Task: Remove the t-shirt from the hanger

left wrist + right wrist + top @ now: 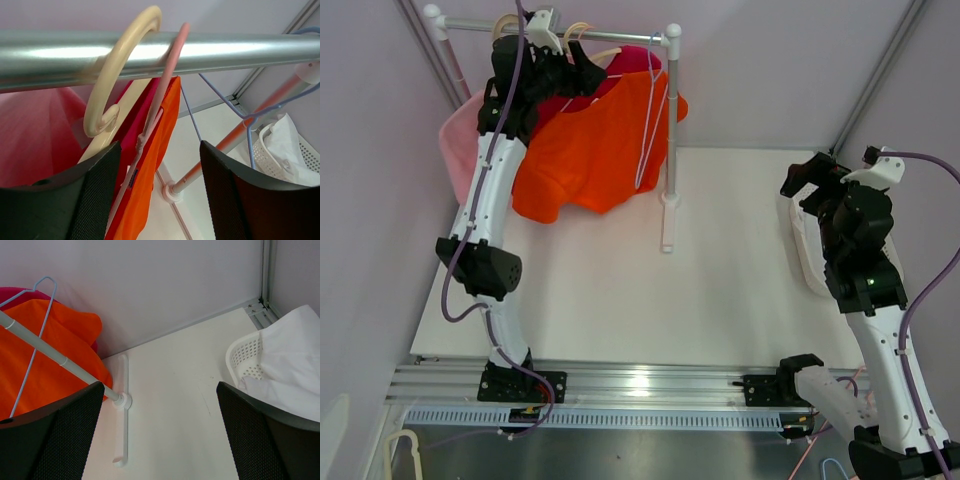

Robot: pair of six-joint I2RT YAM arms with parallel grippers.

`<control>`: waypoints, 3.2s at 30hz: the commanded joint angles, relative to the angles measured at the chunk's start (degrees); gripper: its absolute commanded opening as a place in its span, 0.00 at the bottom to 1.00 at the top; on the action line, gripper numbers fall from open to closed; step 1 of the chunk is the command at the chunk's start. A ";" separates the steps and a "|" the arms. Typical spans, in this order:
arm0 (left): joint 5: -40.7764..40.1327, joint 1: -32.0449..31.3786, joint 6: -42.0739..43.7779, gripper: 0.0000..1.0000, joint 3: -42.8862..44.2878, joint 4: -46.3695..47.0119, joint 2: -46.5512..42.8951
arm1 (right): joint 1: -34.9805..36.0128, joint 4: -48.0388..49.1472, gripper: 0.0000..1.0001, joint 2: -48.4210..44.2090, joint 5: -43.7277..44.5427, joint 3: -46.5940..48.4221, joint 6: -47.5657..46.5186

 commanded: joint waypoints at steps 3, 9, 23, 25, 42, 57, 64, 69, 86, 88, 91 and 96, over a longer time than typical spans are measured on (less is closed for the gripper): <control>1.49 0.44 -2.41 0.60 2.92 3.65 1.92 | 0.29 1.15 0.99 -0.93 0.56 1.89 -1.71; 1.67 0.44 -4.96 0.08 5.20 4.54 4.03 | 0.29 1.33 0.99 -1.20 0.47 2.06 -1.89; 3.97 0.27 -8.30 0.01 5.30 4.81 -7.28 | 0.29 -0.08 1.00 -1.73 -2.34 2.24 -0.39; -2.35 -0.43 -7.95 0.00 3.72 1.65 -8.88 | 0.29 -0.08 0.99 -1.64 -5.92 2.41 -0.30; -44.12 -16.16 -12.43 0.01 -44.09 -2.15 -45.52 | 40.10 18.72 1.00 0.55 -31.08 -11.38 -8.82; -59.59 -23.82 -16.56 0.01 -50.51 -10.77 -51.60 | 69.98 52.73 1.00 33.66 -2.61 -8.58 -15.76; -59.59 -23.82 -15.86 0.00 -53.15 -8.74 -52.13 | 72.54 56.69 0.94 44.84 1.08 -2.16 -17.27; -58.89 -23.73 -14.63 0.01 -52.19 -8.74 -51.07 | 75.87 53.81 0.00 42.41 6.00 -3.20 -18.14; -25.17 -22.41 -12.26 0.01 -60.78 -15.49 -75.70 | 86.18 42.82 0.00 37.93 34.56 -19.10 -5.76; -22.42 -22.41 -9.98 0.01 -62.91 -21.79 -81.98 | 80.99 41.06 0.00 31.72 35.88 -21.04 -5.67; -17.94 -22.41 -6.55 0.00 -62.30 -31.10 -89.91 | 74.24 34.32 0.00 25.98 38.34 -23.07 -3.83; -12.22 -22.41 -3.99 0.01 -62.20 -37.83 -98.07 | 63.50 22.95 0.00 15.25 41.86 -22.81 -0.91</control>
